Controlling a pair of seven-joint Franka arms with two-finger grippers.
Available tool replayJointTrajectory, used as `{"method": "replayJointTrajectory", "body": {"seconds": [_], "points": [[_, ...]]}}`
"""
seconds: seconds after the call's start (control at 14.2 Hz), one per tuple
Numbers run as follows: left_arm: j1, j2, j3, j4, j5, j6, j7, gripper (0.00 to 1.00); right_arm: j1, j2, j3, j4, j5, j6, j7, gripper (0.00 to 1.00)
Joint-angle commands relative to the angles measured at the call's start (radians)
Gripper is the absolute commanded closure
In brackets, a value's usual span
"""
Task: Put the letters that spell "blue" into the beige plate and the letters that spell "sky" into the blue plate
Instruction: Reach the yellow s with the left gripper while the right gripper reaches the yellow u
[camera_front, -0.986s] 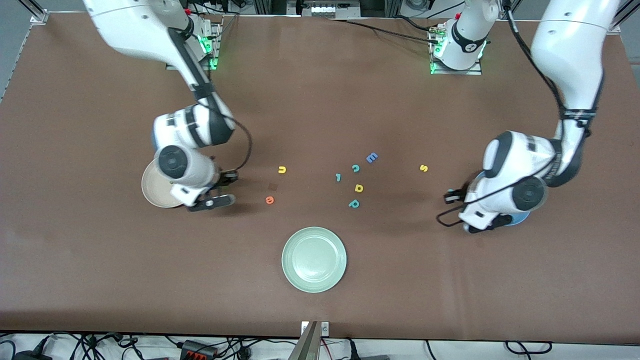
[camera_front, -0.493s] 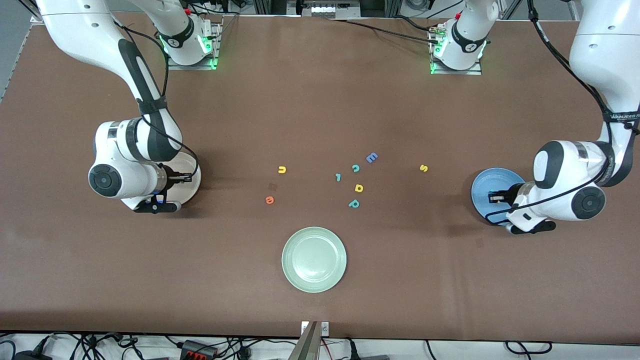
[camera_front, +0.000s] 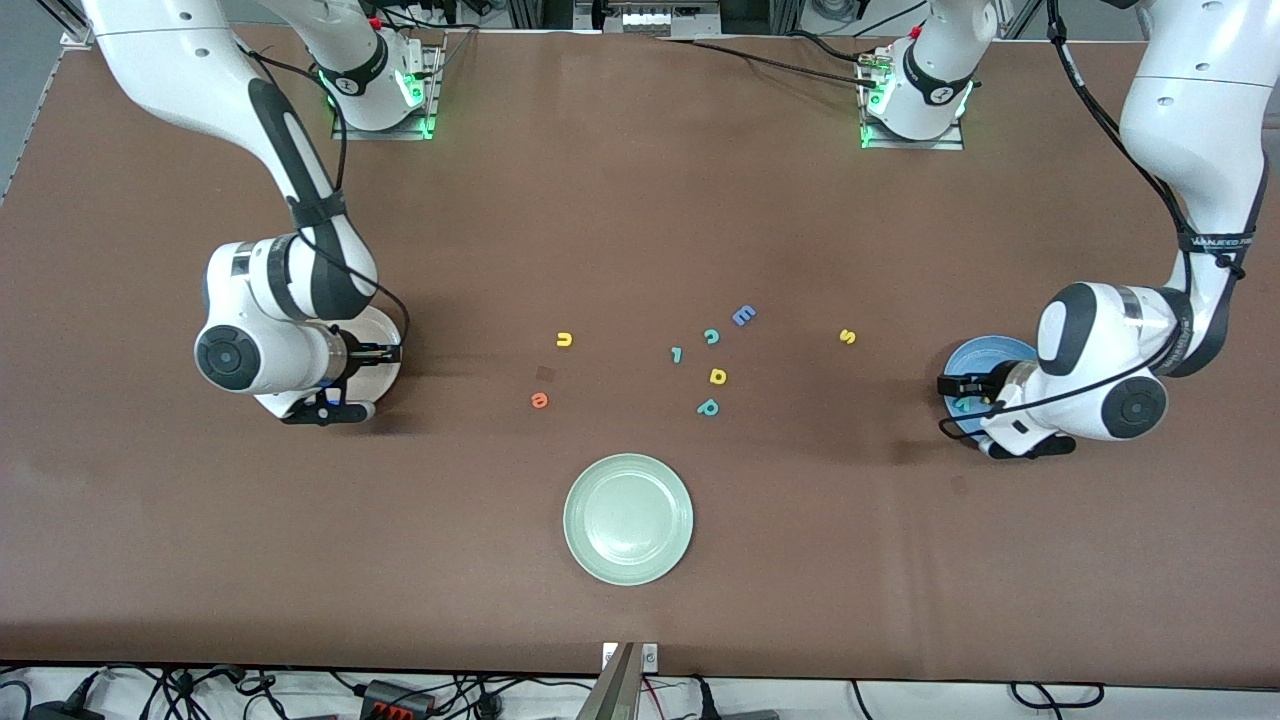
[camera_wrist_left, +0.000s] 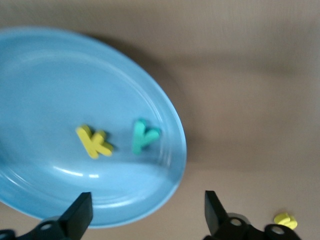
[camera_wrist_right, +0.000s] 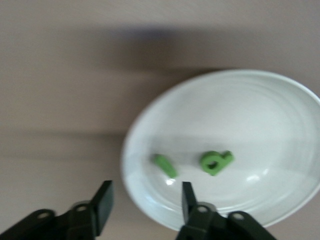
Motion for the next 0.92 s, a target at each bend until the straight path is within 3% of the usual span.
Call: {"method": "replayJointTrajectory", "body": {"seconds": [0.0,0.14,0.35,0.63,0.85], "points": [[0.007,-0.111,-0.049,-0.147,0.011,0.03,-0.046,0.0,0.128,-0.008,0.001,0.045,0.015,0.005,0.114,0.0],[0.006,-0.152,-0.095,-0.277,0.013,0.176,-0.196,0.0,0.223,0.013,0.001,0.062,0.012,0.066,0.246,0.0],[0.001,-0.19,-0.126,-0.44,0.014,0.411,-0.229,0.0,0.314,0.042,0.001,0.063,0.014,0.144,0.319,0.0],[-0.019,-0.186,-0.154,-0.445,0.014,0.429,-0.376,0.0,0.381,0.096,0.003,0.061,0.015,0.215,0.449,0.0],[-0.078,-0.181,-0.152,-0.445,0.034,0.454,-0.37,0.0,0.443,0.145,0.023,0.061,0.014,0.288,0.572,0.0]]}}
